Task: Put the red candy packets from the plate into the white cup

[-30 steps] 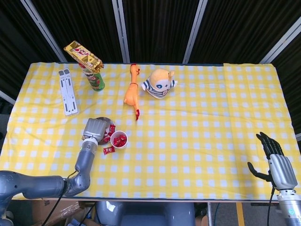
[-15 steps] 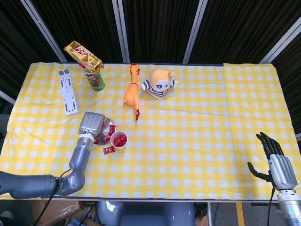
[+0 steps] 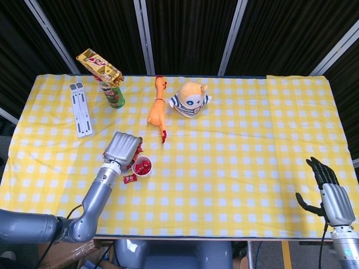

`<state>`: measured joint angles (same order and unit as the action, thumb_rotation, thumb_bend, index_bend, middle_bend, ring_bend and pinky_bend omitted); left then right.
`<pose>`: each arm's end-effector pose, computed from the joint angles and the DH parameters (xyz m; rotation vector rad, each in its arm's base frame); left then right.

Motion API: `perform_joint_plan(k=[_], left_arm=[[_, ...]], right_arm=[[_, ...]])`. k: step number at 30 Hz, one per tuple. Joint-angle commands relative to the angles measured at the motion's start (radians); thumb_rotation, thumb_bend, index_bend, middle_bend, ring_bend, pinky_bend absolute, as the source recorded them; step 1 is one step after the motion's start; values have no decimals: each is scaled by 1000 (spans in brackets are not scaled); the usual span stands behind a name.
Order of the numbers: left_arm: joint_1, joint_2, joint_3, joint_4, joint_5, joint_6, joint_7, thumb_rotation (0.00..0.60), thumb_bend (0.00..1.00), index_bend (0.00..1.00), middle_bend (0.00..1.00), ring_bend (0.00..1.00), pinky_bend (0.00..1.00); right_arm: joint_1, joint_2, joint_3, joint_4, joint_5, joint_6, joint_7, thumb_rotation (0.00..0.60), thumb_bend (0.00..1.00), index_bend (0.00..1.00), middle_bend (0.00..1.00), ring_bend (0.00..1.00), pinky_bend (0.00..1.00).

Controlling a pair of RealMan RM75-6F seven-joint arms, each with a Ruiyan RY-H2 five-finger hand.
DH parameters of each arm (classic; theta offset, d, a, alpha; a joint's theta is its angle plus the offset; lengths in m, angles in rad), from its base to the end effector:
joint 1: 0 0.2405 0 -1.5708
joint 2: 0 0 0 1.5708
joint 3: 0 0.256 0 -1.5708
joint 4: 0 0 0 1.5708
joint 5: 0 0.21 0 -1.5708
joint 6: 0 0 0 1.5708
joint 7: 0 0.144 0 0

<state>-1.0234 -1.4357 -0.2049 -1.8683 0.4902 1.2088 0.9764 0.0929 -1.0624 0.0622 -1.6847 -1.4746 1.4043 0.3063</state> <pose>-0.0674 0.3409 0.0169 -1.8647 -0.7672 -0.6217 -0.3058 -0.1848 0.1625 1.2736 -1.2081 1.0992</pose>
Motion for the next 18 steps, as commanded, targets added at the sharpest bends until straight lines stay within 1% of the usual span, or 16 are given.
perform_joint_plan(k=[1,11,18], left_arm=[[-10,-19,9,-6,1,2,4,600,469,491,572,912,935],[-28,-74,41,20,-31,-6,18,600,469,492,573,912,935],[-36,-80,52,26,-50,-14,19,600,459,488,568,912,936]], right_arm=[[0,1,1,0,1,0,1,600,408,0,0,0,0],[0,2,0,1,-3,0,8,600,409,0,0,0,0],[1,1,0,2,-3,-1,8,600,409,0,0,0,0]])
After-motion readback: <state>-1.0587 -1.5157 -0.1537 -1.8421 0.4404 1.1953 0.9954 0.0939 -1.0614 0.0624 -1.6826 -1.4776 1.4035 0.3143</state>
